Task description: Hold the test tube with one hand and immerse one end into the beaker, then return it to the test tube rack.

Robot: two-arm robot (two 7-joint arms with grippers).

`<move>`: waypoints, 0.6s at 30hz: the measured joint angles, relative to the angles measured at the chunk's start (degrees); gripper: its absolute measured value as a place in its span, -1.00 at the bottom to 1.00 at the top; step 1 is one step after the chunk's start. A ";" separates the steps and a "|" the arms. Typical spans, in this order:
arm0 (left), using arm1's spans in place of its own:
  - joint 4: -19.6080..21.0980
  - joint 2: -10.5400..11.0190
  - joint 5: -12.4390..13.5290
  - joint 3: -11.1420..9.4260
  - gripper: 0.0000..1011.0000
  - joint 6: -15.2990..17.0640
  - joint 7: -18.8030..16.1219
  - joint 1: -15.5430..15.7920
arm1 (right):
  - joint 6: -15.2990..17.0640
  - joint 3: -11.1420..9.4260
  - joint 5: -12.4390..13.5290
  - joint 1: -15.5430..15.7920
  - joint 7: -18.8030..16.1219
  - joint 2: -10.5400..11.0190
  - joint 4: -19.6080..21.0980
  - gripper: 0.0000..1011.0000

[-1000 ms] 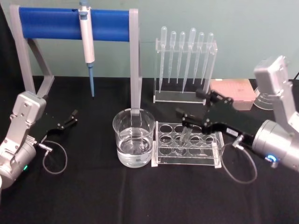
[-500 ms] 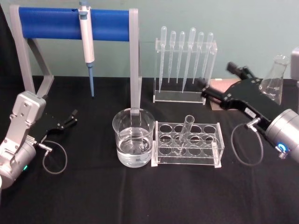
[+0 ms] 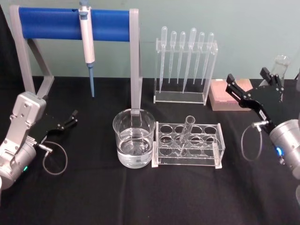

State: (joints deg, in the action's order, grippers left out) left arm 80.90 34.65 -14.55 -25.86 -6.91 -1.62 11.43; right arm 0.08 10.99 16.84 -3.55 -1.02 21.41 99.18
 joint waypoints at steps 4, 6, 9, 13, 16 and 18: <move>0.00 0.00 0.00 0.00 0.98 0.00 0.00 0.00 | -1.33 0.02 -1.82 -0.10 0.86 -1.36 -2.43 0.98; 0.00 0.00 0.00 0.00 0.98 0.00 0.00 0.00 | -1.55 0.02 -2.26 -0.10 0.91 -1.63 -3.00 0.98; 0.00 0.00 0.00 0.00 0.98 0.00 0.00 0.00 | -1.84 0.01 -2.94 -0.10 0.89 -2.17 -4.00 0.98; 0.00 0.00 0.00 0.00 0.98 0.00 0.00 0.00 | -1.96 -0.18 -3.62 -0.10 0.72 -2.71 -4.64 0.98; 0.00 0.00 0.00 0.00 0.98 0.00 0.00 0.00 | -2.05 -0.23 -3.99 -0.08 0.50 -2.84 -4.82 0.98; 0.00 0.00 0.00 0.00 0.98 0.00 0.00 0.00 | -2.07 -0.24 -3.99 -0.08 0.50 -2.83 -4.82 0.98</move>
State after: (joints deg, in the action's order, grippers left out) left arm 80.90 34.65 -14.55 -25.86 -6.91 -1.62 11.43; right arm -1.99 10.75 12.85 -3.63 -0.52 18.58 94.36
